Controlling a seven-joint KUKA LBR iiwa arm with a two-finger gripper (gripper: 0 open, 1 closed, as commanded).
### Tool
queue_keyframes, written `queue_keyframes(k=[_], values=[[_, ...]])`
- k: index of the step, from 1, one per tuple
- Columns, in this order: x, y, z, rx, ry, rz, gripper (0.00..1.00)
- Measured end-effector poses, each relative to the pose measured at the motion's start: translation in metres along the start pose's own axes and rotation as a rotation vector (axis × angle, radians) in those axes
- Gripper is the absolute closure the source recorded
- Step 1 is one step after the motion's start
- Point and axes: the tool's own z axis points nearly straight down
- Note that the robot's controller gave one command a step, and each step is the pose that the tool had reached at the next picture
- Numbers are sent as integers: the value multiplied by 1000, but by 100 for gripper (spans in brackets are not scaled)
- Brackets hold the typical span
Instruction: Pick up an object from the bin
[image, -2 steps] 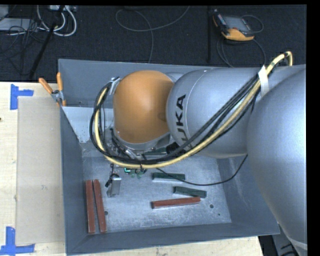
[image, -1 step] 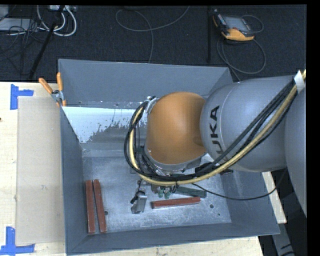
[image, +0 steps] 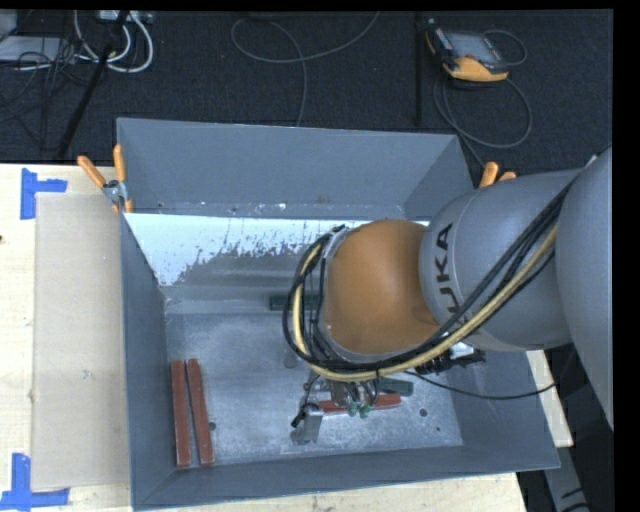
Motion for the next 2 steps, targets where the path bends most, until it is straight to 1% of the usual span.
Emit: queue_keyframes(k=[1,2], values=[[-4,-65,74,-2,-7,-257,0],[-4,-63,73,-5,-7,-257,100]])
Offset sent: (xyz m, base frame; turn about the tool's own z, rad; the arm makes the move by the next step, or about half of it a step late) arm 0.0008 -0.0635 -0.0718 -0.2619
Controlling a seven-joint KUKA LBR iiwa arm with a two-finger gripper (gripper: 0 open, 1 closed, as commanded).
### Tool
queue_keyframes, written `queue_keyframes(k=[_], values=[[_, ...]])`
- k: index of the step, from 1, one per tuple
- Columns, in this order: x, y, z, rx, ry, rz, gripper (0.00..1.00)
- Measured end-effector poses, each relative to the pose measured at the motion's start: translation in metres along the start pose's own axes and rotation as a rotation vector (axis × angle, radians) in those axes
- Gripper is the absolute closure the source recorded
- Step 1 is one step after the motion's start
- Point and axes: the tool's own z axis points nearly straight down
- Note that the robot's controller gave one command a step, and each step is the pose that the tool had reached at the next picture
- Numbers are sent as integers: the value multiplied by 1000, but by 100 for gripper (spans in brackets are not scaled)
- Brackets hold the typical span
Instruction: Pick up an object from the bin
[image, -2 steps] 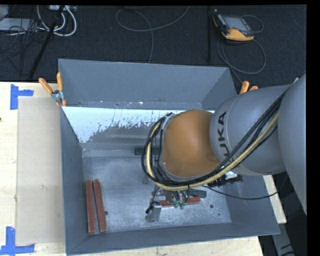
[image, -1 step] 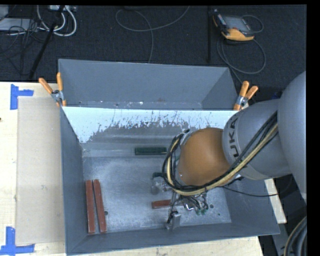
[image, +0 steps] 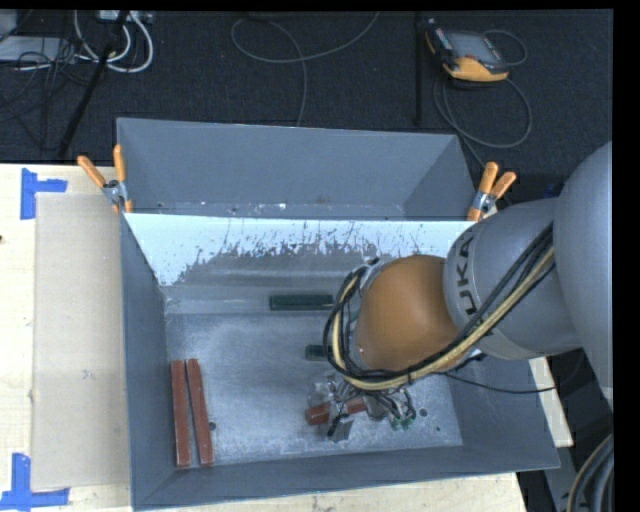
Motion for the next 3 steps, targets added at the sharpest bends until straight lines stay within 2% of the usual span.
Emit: queue_keyframes(k=[1,2,3], values=[[10,-28,-112,3,-8,-9,100],[11,-27,-107,0,-1,-8,0],[-45,-71,-3,0,-1,-97,0]])
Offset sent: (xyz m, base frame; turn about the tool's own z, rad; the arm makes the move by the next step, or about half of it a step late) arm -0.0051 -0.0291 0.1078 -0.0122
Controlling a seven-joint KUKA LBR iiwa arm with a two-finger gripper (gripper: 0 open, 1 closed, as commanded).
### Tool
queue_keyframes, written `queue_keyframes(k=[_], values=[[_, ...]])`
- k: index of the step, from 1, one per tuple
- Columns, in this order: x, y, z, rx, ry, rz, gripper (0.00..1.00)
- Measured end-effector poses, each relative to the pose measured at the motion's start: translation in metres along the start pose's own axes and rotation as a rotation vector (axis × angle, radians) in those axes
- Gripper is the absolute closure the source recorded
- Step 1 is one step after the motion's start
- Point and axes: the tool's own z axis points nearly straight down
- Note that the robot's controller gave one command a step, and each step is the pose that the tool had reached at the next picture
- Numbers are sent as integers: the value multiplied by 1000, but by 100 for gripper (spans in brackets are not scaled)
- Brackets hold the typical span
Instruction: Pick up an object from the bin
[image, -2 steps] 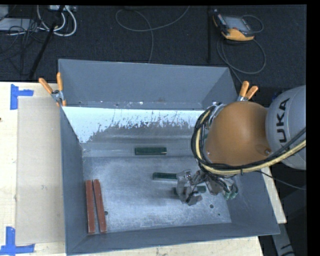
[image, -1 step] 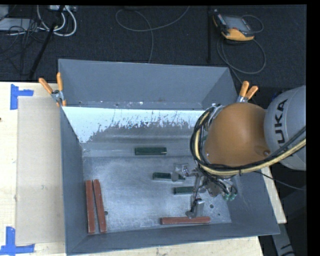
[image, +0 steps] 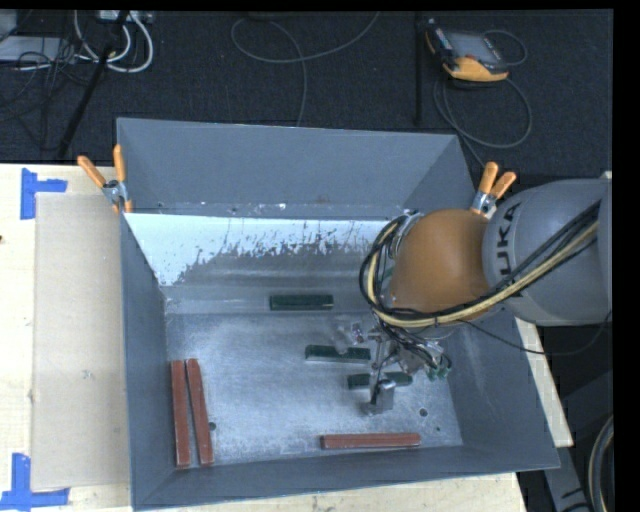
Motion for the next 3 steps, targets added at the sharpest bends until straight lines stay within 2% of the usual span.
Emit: queue_keyframes(k=[1,2,3], values=[[-28,-37,3,2,-4,36,0],[-27,-36,3,0,-1,38,100],[-27,-36,3,0,-1,39,0]])
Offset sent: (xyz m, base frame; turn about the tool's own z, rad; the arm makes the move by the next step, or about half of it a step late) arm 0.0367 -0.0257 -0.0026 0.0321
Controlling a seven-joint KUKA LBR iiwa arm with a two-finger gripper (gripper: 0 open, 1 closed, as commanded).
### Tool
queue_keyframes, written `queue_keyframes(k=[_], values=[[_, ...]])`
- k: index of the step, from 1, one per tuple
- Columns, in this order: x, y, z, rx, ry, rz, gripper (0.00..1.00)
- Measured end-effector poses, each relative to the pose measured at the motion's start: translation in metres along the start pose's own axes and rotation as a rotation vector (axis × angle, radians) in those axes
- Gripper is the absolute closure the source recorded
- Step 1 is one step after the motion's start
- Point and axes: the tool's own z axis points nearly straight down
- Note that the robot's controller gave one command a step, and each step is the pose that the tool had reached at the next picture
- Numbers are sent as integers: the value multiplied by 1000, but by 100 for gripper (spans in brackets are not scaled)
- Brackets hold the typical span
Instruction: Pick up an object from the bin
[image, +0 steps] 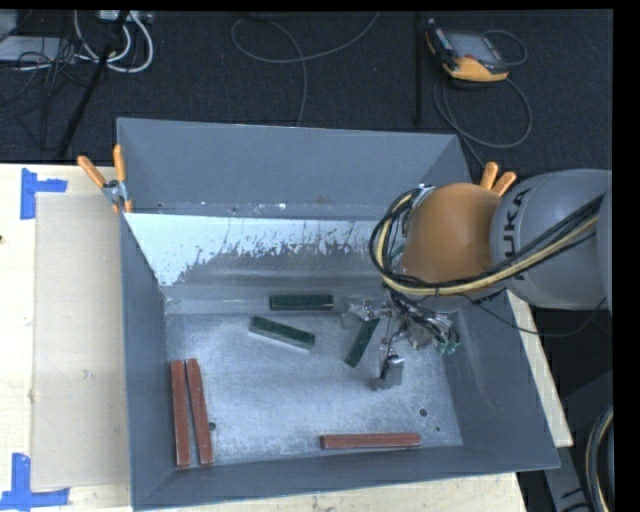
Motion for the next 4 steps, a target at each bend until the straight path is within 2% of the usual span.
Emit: queue_keyframes(k=[1,2,3,4], values=[[0,0,0,0,0,1,100],[0,0,0,0,0,1,0],[-9,-15,-171,5,-8,-313,0],[41,23,5,-6,9,-374,0]])
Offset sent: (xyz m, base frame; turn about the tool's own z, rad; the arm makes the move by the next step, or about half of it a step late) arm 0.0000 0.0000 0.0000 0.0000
